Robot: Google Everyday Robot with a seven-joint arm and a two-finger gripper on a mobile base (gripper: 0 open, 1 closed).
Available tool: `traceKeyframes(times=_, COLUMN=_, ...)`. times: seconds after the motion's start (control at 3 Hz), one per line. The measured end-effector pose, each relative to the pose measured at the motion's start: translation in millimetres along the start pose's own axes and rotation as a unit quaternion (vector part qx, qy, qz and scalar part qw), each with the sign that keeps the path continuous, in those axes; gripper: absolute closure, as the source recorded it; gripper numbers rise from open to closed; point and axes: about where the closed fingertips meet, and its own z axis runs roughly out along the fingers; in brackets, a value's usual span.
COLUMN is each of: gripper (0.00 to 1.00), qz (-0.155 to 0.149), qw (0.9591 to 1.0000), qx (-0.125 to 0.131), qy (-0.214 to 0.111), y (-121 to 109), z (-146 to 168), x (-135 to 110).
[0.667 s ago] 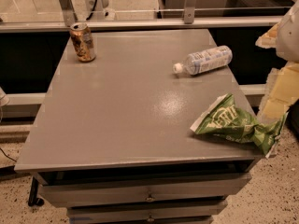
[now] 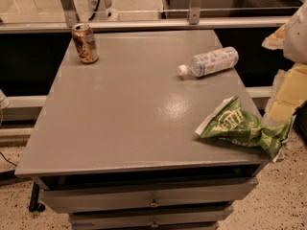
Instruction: Move green jalapeno chip bag near blue plastic bottle
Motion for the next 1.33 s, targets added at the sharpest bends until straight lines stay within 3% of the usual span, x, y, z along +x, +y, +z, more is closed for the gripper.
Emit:
traceKeyframes(times=0.67, gripper=0.00, qz=0.046, qw=0.9974, qx=-0.041, qy=-0.038, y=17, z=61, x=-4)
traceKeyframes(times=1.33, gripper=0.00, qz=0.079, qw=0.9922, qx=-0.084, qy=-0.047, y=33, z=114, x=3)
